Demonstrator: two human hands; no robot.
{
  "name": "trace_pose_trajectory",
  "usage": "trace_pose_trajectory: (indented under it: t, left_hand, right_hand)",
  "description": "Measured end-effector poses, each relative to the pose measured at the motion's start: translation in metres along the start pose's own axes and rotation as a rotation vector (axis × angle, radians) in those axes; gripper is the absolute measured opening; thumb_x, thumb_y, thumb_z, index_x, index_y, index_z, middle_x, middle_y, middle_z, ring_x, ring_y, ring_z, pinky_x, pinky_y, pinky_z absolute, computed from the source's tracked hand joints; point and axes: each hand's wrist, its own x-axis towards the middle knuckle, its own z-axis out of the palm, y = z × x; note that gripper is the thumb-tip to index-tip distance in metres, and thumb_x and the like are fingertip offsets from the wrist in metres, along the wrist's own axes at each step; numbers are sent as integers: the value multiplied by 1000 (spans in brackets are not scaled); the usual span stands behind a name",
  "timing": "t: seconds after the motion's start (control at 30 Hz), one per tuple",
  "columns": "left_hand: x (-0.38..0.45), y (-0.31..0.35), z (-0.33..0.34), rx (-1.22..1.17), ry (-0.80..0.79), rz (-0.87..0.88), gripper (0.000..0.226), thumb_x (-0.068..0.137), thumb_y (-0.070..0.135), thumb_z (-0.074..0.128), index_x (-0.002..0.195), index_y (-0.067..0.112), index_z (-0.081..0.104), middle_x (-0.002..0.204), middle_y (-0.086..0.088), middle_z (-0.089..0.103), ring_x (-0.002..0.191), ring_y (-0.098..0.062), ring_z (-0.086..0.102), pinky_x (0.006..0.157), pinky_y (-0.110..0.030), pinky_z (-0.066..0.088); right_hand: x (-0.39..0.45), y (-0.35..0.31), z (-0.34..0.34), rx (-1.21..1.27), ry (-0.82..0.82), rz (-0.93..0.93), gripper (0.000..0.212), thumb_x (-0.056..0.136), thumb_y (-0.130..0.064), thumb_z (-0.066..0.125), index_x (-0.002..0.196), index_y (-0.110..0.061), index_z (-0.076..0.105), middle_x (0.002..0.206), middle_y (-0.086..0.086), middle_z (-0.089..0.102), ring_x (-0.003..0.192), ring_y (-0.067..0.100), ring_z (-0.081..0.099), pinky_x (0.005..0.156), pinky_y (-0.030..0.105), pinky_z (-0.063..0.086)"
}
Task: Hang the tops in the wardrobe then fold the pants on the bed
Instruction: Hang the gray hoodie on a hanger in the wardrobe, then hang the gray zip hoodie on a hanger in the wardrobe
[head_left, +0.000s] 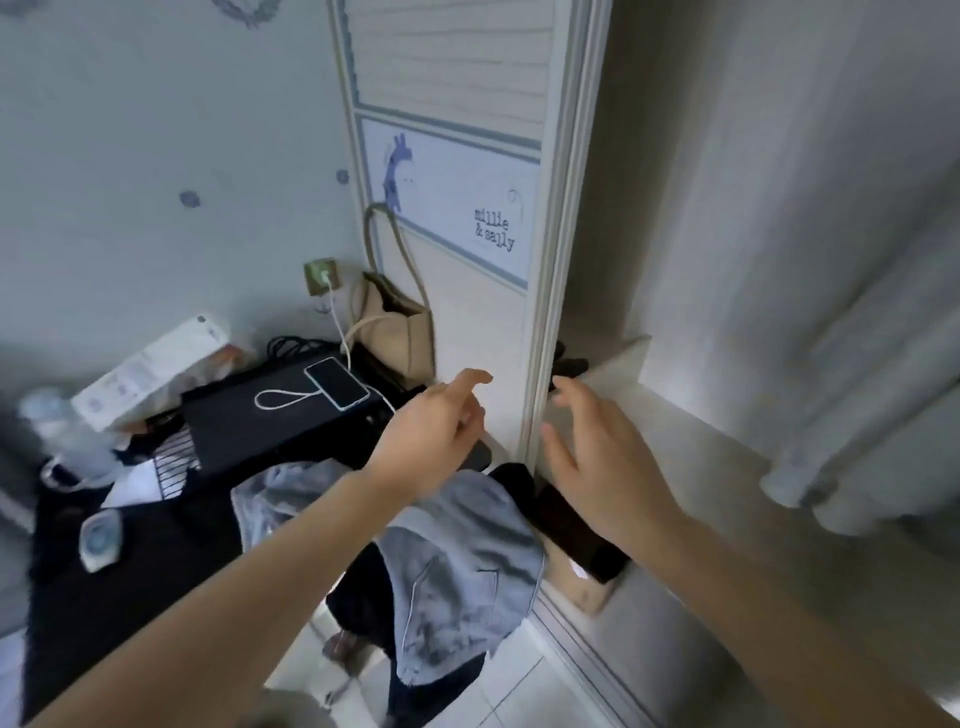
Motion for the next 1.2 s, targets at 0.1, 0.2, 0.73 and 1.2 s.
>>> trace_pose_trajectory:
  t: [0.1,0.2,0.73,1.2]
  left_hand:
    - [-75,-10,-5,20,112,-242,35,98,19,49,133,20,49,88,12,65,74,-8,59,70,-35,52]
    - [-151,-1,1,45,235,-440,31,98,21,51,129,23,51,81,18,61,78,-8,63,69,-31,51]
    - [-503,165,51,111,819,-1356,23,94,21,56,97,44,54,69,17,66,69,1,60,62,-16,44]
    - [-776,361,82,74,1279,-1860,22,95,21,55,94,43,58,72,9,67,70,-8,64,65,-34,53]
  right_hand:
    - [-26,-10,22,109,-80,-121,45,94,-21,55,135,-4,47,119,10,63,107,29,59,88,36,47]
    - [-56,-21,38,193,-172,-234,46,95,-23,53,137,-6,45,121,8,62,110,27,57,91,36,45]
    - [-261,-159,65,591,-749,-748,41,97,-21,50,135,-8,45,109,3,62,103,23,55,88,35,44]
    - [-548,-292,30,623,-1172,-1196,37,97,-25,48,132,-14,45,108,1,62,109,23,51,88,34,40]
